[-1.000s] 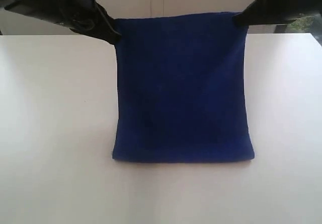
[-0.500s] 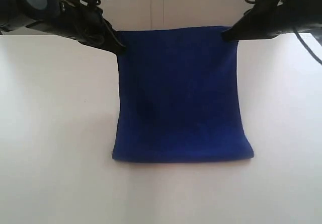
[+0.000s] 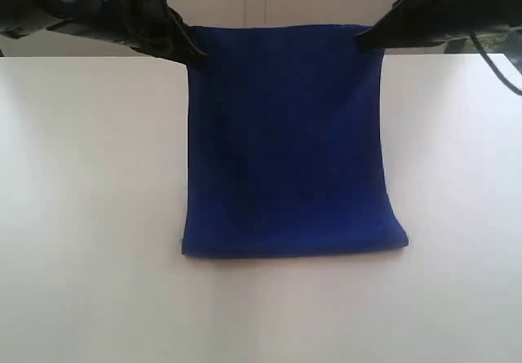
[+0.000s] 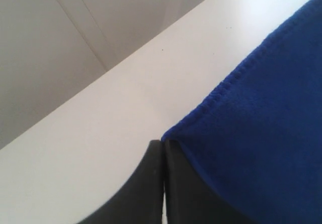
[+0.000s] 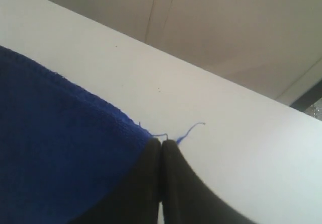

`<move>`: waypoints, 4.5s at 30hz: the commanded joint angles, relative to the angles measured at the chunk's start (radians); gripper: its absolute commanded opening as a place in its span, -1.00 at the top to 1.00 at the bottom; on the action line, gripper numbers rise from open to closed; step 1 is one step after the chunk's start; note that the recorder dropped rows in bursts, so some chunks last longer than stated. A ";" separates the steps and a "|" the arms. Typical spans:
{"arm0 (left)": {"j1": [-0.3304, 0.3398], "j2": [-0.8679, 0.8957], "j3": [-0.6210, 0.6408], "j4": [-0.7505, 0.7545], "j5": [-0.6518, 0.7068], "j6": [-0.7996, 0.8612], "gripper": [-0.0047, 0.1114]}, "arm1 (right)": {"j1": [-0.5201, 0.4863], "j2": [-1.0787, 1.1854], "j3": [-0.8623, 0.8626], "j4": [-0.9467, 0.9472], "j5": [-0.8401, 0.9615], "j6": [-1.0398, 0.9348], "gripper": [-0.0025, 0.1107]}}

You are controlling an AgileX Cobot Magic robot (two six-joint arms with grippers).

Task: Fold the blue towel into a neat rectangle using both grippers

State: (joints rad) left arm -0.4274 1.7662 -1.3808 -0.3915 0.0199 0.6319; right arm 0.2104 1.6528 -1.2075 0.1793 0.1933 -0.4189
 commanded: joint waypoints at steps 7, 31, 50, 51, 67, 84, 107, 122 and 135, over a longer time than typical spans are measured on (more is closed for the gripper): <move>-0.004 0.069 -0.006 -0.003 -0.109 0.001 0.92 | -0.032 0.040 -0.006 -0.004 -0.067 0.005 0.96; -0.004 0.233 -0.075 0.007 -0.232 -0.034 0.92 | -0.042 0.180 -0.018 -0.004 -0.178 0.005 0.96; -0.004 0.316 -0.192 0.014 -0.199 -0.102 0.92 | -0.044 0.222 -0.038 0.003 -0.227 0.005 0.96; -0.004 0.321 -0.194 0.014 -0.199 -0.102 0.92 | -0.044 0.230 -0.038 0.003 -0.229 0.005 0.96; -0.004 0.386 -0.198 0.014 -0.232 -0.112 0.92 | -0.052 0.303 -0.038 0.006 -0.289 0.005 0.96; -0.004 0.386 -0.204 0.015 -0.305 -0.048 0.92 | -0.052 0.348 -0.038 0.006 -0.430 0.005 0.96; -0.004 0.468 -0.204 0.015 -0.394 -0.038 0.92 | -0.052 0.431 -0.038 0.006 -0.548 0.005 0.96; -0.004 0.522 -0.204 0.015 -0.465 -0.060 0.92 | -0.052 0.504 -0.038 0.004 -0.628 0.016 0.96; -0.004 0.530 -0.204 0.015 -0.480 -0.105 0.92 | -0.052 0.523 -0.038 0.004 -0.647 0.016 0.92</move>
State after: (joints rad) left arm -0.4328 2.2959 -1.5822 -0.3650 -0.4457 0.5406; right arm 0.1678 2.1762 -1.2430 0.1766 -0.4307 -0.4093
